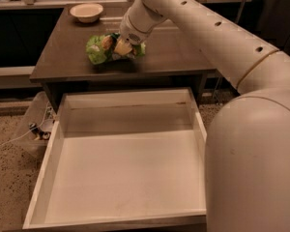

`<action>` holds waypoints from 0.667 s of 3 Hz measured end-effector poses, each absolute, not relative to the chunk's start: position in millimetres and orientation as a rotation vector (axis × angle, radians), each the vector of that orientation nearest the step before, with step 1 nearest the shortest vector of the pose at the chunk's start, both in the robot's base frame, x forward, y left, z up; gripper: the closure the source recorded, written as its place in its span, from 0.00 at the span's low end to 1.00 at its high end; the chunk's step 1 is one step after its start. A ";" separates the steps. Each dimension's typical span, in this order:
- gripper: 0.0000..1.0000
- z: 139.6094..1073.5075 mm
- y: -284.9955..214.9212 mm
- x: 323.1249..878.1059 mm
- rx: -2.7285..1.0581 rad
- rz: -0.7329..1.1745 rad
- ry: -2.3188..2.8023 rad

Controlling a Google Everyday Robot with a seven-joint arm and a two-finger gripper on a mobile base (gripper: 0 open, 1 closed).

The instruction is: Pick green rice chip bag from top drawer and place on counter

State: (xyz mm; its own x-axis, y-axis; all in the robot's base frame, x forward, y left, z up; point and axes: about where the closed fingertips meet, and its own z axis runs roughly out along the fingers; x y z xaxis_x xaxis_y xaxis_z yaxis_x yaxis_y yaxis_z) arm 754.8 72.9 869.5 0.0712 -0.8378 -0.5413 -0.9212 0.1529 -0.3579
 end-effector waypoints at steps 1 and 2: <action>0.81 869.5 73.0 754.8 -1.686 0.159 1.766; 0.58 869.4 73.0 754.8 -1.686 0.159 1.766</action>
Offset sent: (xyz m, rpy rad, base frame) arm 0.0000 0.0000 0.0000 0.0000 0.0000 0.0000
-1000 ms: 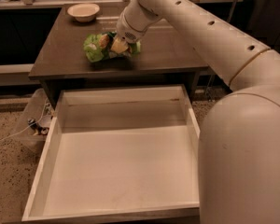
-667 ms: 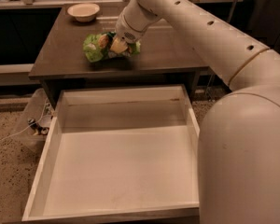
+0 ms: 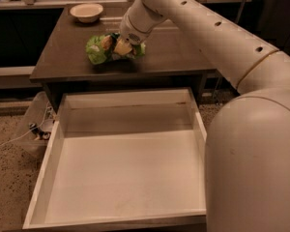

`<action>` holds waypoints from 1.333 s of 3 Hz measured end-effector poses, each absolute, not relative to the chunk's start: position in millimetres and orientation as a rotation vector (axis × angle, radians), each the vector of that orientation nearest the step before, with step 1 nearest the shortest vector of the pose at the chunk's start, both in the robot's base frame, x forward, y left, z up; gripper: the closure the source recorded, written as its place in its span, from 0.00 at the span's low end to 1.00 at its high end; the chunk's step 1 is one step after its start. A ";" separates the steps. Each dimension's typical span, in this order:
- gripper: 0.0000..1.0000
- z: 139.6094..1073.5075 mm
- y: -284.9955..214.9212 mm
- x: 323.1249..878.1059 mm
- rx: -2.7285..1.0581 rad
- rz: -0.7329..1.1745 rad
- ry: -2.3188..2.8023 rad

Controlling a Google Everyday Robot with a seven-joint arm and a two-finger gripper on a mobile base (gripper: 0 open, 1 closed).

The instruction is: Pick green rice chip bag from top drawer and place on counter

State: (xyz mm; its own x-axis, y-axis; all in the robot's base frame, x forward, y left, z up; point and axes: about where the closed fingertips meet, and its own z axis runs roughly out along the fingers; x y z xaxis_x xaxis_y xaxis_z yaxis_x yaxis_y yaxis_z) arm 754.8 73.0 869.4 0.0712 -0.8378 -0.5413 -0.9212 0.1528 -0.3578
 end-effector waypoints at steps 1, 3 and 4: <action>0.35 869.4 73.0 754.8 -1.686 0.160 1.766; 0.00 869.3 73.1 754.8 -1.686 0.160 1.766; 0.00 869.3 73.1 754.8 -1.686 0.160 1.766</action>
Offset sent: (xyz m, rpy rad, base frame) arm 0.0000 0.0000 0.0000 0.0000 0.0000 0.0000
